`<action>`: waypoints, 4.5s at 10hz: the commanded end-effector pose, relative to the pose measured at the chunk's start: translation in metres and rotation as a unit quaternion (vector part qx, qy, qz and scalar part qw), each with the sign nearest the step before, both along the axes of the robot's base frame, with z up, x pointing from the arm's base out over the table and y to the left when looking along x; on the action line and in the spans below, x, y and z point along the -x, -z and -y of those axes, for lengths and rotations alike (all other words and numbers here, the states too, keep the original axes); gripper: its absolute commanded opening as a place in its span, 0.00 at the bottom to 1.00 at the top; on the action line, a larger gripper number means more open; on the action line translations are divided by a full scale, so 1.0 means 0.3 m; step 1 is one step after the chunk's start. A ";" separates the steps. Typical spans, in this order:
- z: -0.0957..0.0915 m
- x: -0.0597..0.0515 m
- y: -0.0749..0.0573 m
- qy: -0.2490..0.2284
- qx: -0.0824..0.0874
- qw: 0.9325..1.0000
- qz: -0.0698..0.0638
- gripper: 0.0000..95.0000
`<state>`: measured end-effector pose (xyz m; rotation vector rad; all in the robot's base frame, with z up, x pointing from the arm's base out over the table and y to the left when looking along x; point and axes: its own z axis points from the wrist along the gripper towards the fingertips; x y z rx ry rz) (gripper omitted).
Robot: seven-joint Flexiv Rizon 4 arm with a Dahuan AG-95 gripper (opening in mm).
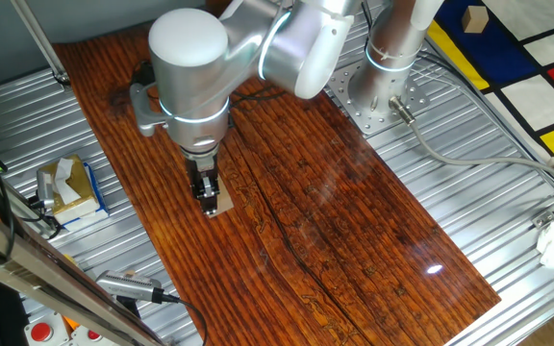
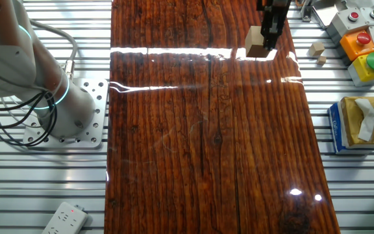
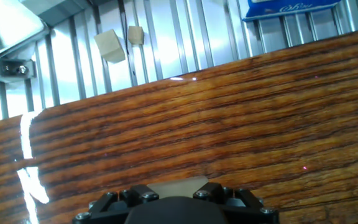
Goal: Pick up the small block on the left and move it to the right
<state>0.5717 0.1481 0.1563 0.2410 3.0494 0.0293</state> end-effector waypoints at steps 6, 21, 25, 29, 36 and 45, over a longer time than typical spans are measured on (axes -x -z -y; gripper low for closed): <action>-0.003 -0.005 0.001 -0.153 0.005 0.988 0.002 0.00; -0.132 0.070 -0.003 -0.139 0.009 0.990 0.011 0.00; -0.297 0.077 0.011 -0.080 -0.001 0.996 0.024 0.00; -0.417 0.075 0.000 -0.051 -0.005 0.998 0.025 0.00; -0.572 0.096 0.031 -0.012 -0.006 0.999 0.031 0.00; -0.636 0.114 0.056 0.000 -0.008 0.999 0.031 0.00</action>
